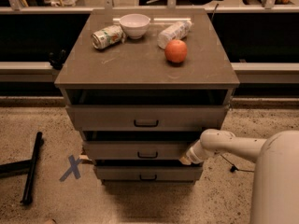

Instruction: Close middle drawer

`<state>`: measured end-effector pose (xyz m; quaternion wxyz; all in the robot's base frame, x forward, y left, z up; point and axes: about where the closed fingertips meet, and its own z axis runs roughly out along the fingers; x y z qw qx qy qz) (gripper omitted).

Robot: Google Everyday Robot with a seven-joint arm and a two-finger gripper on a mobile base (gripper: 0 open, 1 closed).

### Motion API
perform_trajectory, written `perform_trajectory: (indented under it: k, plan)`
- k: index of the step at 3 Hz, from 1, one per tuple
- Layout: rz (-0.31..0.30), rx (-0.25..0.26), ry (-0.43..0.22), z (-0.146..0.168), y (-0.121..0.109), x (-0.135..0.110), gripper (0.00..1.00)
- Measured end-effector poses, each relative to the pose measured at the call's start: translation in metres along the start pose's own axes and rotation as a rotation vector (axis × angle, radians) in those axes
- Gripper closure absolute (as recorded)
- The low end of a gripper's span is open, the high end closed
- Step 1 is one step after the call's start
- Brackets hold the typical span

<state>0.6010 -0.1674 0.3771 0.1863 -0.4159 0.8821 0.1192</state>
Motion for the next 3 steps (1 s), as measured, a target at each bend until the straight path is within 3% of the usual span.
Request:
perform_trajectory:
  k: [1,2,3]
  plan:
    - [-0.021,0.018,-0.042,-0.004,-0.008,-0.018,1.00]
    - [-0.033,0.011,-0.080,-0.025,0.005,-0.014,1.00]
    - [-0.027,0.000,-0.071,-0.050,0.023,0.006,1.00]
